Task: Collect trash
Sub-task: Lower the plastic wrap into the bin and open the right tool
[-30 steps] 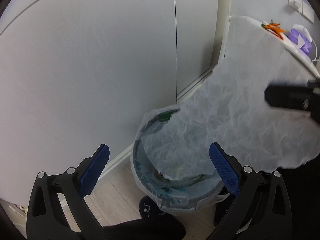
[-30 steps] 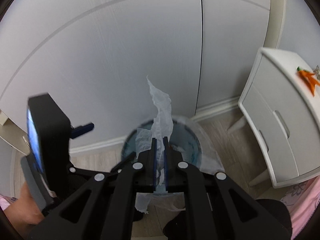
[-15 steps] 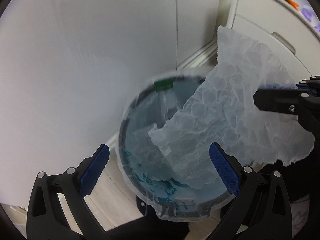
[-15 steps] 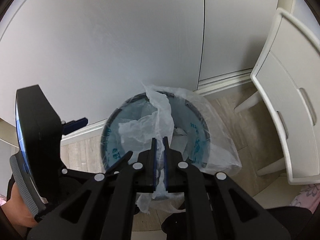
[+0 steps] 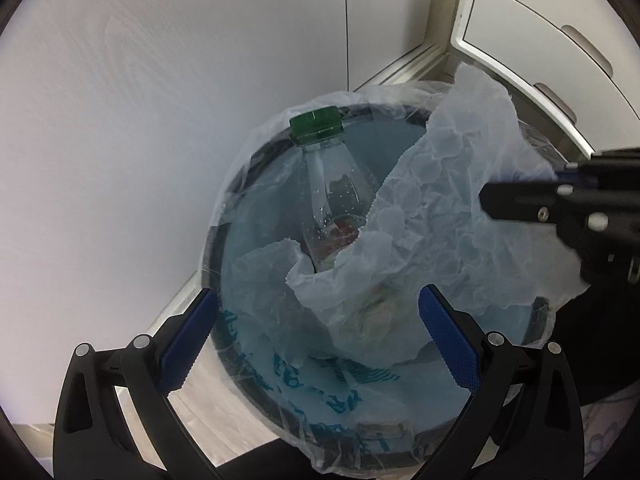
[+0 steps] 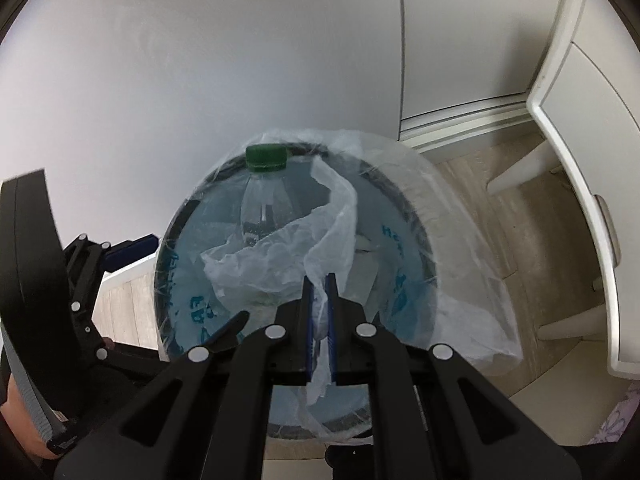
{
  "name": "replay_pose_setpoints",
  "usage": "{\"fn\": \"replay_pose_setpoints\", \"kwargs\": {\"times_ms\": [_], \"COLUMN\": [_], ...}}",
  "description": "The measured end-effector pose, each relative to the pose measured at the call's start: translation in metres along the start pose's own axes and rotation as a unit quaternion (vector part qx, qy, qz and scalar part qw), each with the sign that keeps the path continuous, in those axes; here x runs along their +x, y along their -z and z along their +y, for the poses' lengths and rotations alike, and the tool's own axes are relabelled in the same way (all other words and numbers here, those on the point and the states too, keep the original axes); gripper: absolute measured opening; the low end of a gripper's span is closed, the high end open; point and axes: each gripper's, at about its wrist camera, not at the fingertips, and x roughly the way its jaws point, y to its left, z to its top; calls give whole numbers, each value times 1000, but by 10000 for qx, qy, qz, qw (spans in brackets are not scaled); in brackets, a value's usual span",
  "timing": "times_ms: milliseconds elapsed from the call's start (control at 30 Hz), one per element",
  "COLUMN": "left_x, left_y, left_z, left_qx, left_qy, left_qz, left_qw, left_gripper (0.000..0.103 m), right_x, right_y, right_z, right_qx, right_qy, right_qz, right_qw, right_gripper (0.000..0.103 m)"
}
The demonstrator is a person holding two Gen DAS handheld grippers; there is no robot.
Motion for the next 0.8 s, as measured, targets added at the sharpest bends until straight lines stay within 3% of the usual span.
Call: {"fn": "replay_pose_setpoints", "kwargs": {"times_ms": [467, 767, 800], "left_x": [16, 18, 14], "left_y": [3, 2, 5], "left_z": [16, 8, 8], "left_qx": [-285, -195, -198], "left_qy": [-91, -159, -168], "left_qz": [284, 248, 229], "left_qw": [9991, 9994, 9994], "left_gripper": [97, 97, 97], "right_x": [52, 46, 40], "right_y": [4, 10, 13], "right_z": [21, 27, 24], "right_qx": [-309, -244, -286], "right_qy": [227, 111, 134], "right_qz": [491, 475, 469], "right_qw": [9981, 9985, 9984], "right_gripper": [8, 12, 16]}}
